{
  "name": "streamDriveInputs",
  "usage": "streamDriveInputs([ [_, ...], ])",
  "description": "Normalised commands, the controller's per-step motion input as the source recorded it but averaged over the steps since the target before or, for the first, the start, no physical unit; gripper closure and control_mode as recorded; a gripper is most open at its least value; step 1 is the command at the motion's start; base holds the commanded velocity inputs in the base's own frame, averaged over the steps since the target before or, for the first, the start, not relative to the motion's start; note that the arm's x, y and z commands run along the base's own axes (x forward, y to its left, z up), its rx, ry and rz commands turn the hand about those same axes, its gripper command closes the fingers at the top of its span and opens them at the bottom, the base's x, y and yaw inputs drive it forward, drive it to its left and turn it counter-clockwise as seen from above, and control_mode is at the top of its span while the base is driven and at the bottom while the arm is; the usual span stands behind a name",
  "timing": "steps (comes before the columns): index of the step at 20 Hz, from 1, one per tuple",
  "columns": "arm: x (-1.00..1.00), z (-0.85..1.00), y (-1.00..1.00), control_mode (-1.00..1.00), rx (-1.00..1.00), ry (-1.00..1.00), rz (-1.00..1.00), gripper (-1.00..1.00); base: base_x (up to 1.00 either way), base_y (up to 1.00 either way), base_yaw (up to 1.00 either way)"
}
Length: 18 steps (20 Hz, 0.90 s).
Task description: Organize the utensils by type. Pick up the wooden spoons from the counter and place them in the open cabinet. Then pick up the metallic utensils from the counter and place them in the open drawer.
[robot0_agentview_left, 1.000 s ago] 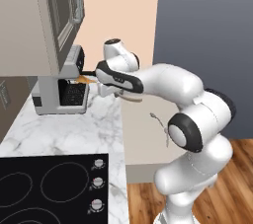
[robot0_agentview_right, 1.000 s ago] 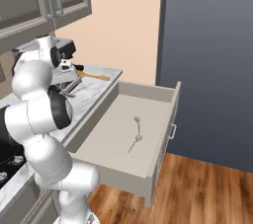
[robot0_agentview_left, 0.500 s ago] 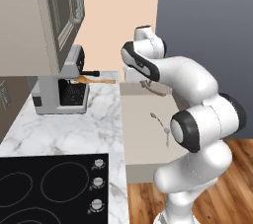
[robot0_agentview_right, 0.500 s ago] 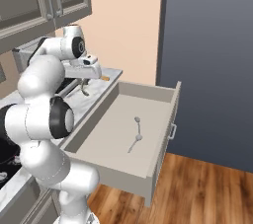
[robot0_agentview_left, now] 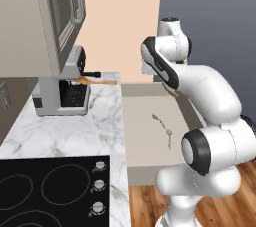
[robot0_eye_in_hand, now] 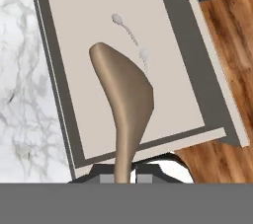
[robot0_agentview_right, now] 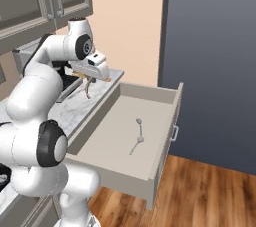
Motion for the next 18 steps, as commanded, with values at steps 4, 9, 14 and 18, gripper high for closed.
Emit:
streamDriveInputs([
  [4, -0.36, 0.32, -0.09, -1.0, 0.13, -0.06, -0.07, 1.0, 0.0, 0.0, 0.0],
  [9, -0.48, 0.0, -0.16, -1.0, 0.04, -0.04, 0.0, 1.0, 0.0, 0.0, 0.0],
  [14, -0.23, 0.0, 0.0, -1.0, 0.0, -0.03, 0.04, 1.0, 0.0, 0.0, 0.0],
  [18, -0.01, 0.0, 0.0, -1.0, 0.0, 0.0, 0.15, 1.0, 0.0, 0.0, 0.0],
])
